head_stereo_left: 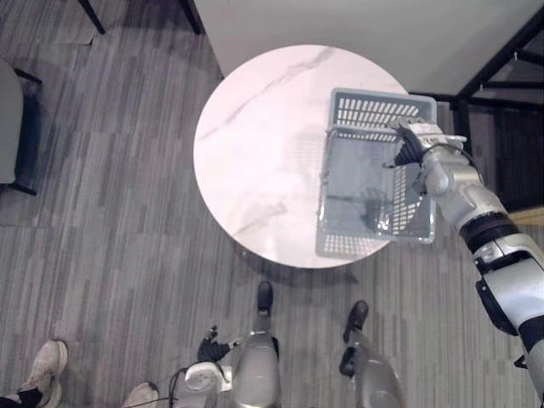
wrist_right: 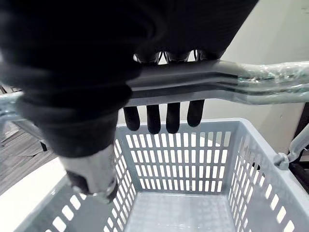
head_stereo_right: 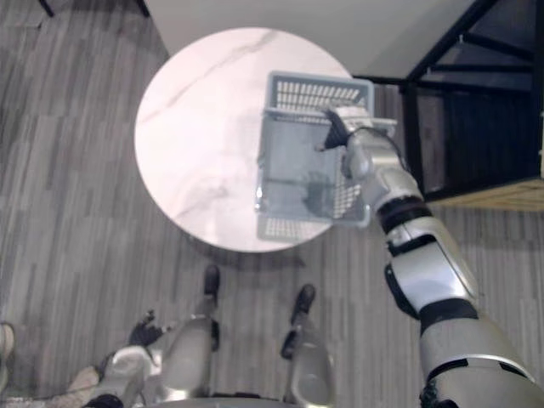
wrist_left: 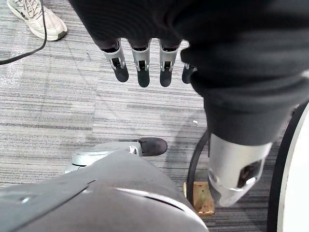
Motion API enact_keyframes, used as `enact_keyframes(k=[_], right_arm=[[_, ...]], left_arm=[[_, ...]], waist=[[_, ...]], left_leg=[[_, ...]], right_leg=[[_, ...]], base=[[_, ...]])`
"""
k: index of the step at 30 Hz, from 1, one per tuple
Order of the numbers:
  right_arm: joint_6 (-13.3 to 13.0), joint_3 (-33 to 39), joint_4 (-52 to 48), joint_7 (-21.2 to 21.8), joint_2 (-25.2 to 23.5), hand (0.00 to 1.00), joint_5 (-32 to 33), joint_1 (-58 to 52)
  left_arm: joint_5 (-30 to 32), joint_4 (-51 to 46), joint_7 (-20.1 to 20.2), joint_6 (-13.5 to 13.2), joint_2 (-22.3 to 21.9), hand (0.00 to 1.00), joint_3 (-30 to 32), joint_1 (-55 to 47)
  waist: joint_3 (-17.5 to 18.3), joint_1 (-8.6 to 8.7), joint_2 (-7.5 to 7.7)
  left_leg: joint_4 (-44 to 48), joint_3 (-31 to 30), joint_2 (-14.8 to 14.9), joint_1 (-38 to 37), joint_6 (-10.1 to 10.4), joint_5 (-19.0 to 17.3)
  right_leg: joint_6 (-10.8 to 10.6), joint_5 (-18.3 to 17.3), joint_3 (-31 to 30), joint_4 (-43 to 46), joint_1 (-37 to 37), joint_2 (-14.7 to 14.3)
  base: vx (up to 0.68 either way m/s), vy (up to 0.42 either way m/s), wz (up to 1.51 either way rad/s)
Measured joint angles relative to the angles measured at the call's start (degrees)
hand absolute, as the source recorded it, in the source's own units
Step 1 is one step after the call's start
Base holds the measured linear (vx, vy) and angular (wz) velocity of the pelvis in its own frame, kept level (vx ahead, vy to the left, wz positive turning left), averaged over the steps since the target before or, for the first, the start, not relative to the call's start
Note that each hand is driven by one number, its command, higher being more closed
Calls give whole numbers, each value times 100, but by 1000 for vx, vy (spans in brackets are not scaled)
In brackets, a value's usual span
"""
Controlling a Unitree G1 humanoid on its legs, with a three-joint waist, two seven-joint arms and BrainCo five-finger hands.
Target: Pick vegetable in the basket
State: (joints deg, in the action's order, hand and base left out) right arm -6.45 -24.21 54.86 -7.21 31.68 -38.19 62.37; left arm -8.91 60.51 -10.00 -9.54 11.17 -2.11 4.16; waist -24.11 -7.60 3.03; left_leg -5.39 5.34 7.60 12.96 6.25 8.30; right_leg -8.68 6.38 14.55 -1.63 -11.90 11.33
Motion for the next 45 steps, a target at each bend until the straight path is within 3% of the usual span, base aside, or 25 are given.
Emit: enact_keyframes(k=[20, 28, 31, 33, 40, 45], right_arm=[[174, 366, 609, -362, -19, 100, -27, 257], [329, 309, -731, -75, -10, 100, -24, -406], [303, 227, -1730, 36, 87, 100, -6, -779], [209, 158, -2322, 49, 210, 100, 0, -1044], [-161, -99, -3747, 491, 445, 100, 9, -2776], [-498, -219, -4375, 842, 840, 100, 286, -3493]], left_arm=[[-6, -6, -107, -103, 18, 0, -268, 207], [19, -1, -96, 25, -1, 0, -196, 230], [90, 58, -67, 117, 4, 0, -56, 218], [145, 119, -13, 155, -25, 0, 97, 208], [517, 320, 358, 353, -94, 0, 562, -404], [568, 580, 587, 481, -99, 0, 933, -729]], waist=[[-143, -73, -92], [-135, -15, -84], [-84, 176, -73], [38, 241, -57], [1081, 391, 67], [1445, 582, 115]], left_leg=[[-1, -144, -6, 127, 1, 105], [-1, 55, 10, -208, 11, 97], [-4, 110, 38, -373, 47, 62], [-5, 203, 64, -429, 55, 38], [-5, 411, 167, -862, 178, -162], [-5, 598, 175, -1023, 231, -272]], right_leg=[[2, -4, 99, 84, -80, 11], [11, 6, -125, 72, 96, 1], [14, 8, -191, 56, 220, -27], [24, 41, -277, 24, 229, -57], [-7, 63, -486, -254, 620, -186], [-19, 50, -658, -277, 651, -196]], base=[[0, 10, 3], [18, 18, -13], [-3, 25, -14], [-22, 22, -21], [28, 17, -19], [-11, 12, -18]])
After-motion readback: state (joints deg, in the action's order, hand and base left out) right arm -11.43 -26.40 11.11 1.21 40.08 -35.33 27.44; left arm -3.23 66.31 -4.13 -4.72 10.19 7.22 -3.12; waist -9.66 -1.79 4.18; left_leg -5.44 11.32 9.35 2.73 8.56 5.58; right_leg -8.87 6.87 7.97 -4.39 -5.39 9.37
